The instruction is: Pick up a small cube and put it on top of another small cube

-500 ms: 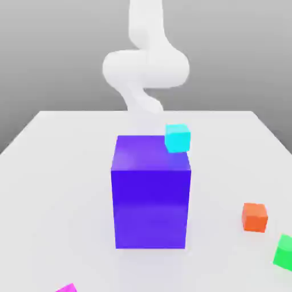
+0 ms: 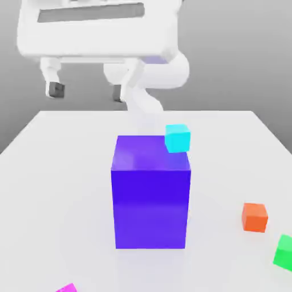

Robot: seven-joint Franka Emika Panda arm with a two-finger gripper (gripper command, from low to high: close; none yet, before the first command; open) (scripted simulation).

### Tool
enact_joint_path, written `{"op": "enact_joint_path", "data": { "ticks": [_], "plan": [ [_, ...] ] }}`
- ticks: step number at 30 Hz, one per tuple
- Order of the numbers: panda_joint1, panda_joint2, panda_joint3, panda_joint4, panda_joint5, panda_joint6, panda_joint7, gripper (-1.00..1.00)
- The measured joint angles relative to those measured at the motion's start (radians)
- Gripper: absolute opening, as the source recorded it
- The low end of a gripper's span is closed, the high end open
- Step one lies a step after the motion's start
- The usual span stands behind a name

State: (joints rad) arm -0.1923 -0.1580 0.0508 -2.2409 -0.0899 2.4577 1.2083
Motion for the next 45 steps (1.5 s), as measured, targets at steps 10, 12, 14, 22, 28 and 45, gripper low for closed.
{"op": "enact_joint_path", "data": {
  "ticks": [10,12,14,22,28,45],
  "plan": [
    [-0.053,0.359,-0.030,0.032,0.015,0.092,0.185,0.00],
    [-0.060,0.430,-0.037,0.038,0.033,0.112,0.212,0.00],
    [-0.069,0.501,-0.042,0.045,0.056,0.130,0.235,0.00],
    [-0.078,0.713,-0.046,0.082,0.084,0.257,0.257,-1.00],
    [-0.078,0.696,-0.046,0.078,0.085,0.244,0.257,-1.00],
    [0.033,0.520,0.165,0.008,-0.073,0.120,-0.172,-1.00]
  ]
}}
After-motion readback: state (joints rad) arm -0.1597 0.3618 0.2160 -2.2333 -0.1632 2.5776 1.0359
